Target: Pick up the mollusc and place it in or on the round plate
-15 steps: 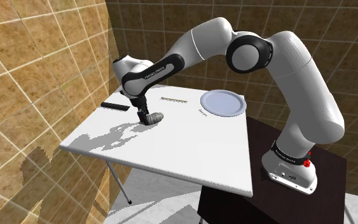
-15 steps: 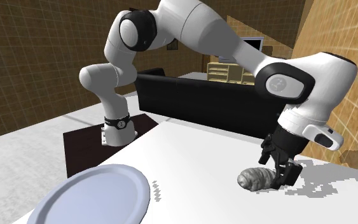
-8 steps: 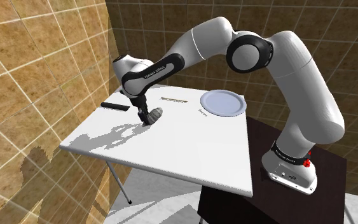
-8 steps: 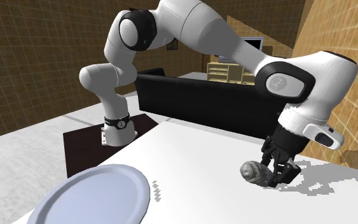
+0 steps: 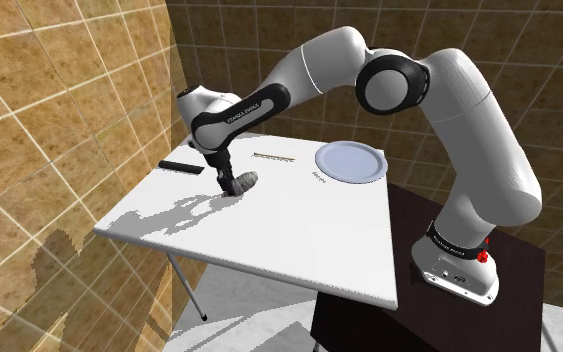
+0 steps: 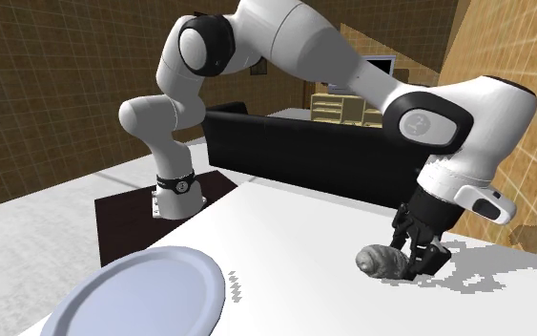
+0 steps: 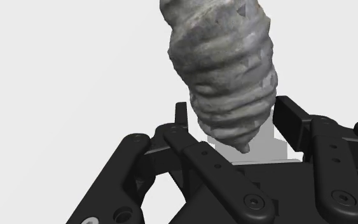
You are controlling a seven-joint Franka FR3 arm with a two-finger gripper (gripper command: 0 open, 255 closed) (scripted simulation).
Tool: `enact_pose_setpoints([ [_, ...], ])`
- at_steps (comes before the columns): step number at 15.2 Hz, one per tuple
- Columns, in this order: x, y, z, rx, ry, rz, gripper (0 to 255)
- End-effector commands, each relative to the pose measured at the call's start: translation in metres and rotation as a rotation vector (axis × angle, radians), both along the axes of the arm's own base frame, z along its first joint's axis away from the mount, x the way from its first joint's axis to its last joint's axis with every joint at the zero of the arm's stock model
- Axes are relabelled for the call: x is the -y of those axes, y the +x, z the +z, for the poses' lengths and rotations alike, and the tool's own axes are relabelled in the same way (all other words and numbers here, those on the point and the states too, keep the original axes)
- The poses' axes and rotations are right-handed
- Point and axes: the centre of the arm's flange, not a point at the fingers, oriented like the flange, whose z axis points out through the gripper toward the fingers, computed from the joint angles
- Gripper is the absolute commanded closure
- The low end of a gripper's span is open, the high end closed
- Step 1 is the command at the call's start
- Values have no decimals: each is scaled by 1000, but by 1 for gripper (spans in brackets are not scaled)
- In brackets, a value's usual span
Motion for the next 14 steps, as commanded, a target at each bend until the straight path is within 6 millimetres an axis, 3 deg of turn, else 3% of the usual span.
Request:
enact_pose_setpoints([
  [1,-1,0,7,0,1,1,255],
  [14,-1,-1,76,0,1,1,255],
])
